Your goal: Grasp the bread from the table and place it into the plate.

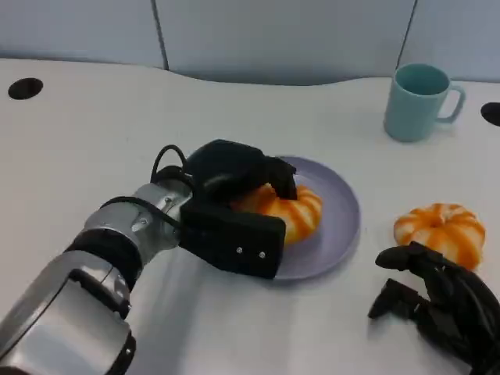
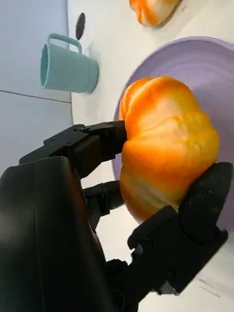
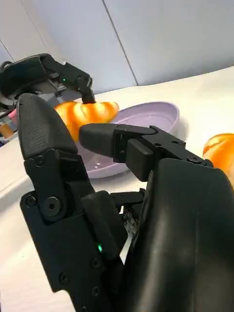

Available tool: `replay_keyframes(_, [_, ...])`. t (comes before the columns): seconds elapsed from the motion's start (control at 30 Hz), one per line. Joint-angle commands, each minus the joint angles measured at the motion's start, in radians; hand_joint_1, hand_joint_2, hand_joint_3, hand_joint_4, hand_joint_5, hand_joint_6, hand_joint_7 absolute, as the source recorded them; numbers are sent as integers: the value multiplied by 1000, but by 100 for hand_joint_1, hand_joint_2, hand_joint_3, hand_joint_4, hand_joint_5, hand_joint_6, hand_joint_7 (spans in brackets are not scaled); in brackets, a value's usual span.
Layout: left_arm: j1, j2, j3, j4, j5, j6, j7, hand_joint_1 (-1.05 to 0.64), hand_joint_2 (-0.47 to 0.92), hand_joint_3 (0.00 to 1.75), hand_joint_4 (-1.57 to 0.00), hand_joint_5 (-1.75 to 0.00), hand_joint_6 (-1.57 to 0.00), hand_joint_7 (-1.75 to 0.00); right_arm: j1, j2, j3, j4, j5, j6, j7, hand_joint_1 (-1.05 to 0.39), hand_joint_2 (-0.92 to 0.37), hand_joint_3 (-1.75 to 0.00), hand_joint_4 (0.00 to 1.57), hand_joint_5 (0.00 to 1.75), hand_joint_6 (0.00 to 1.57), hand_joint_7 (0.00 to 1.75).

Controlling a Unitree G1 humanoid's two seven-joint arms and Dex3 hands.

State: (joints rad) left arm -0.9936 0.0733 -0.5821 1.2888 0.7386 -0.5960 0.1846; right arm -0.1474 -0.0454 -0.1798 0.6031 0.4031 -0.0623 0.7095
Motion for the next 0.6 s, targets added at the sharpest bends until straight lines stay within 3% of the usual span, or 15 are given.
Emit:
replay_keyframes(0.03, [-36, 12, -12, -1, 10, 12, -12, -38, 92, 7, -45, -64, -53, -8, 19, -7, 0, 1, -7, 9, -10, -48, -92, -18, 63, 145, 62, 104])
replay_keyframes(0.07, [-36, 12, -16, -2, 14, 15, -10, -39, 92, 7, -44, -63, -52, -8, 18, -6, -1, 4, -6, 8, -10, -48, -92, -18, 63, 145, 62, 104])
replay_keyframes(0.13, [-35, 14, -21, -3, 20, 21, -7, -53, 92, 9, -20, -48, -37, -2, 16, -5, -3, 3, -2, 15, -11, -47, -92, -17, 63, 145, 62, 104])
replay_keyframes(0.23, [-36, 14, -19, -4, 19, 25, -11, -57, 92, 11, -13, -42, -31, 0, 15, -5, -3, 5, -1, 16, -10, -47, -92, -17, 63, 145, 62, 104])
replay_keyframes(0.3, [-36, 15, -15, -6, 14, 27, -15, -69, 92, 21, -3, -29, -22, -1, 13, -6, -4, 10, -3, 10, -8, -46, -92, -17, 63, 145, 62, 105])
replay_keyframes(0.6, [-18, 26, 28, -17, -29, -5, 2, -78, 92, 26, 0, -19, -20, -1, 10, -7, -6, 11, -2, 17, -14, -46, -92, -17, 63, 145, 62, 105])
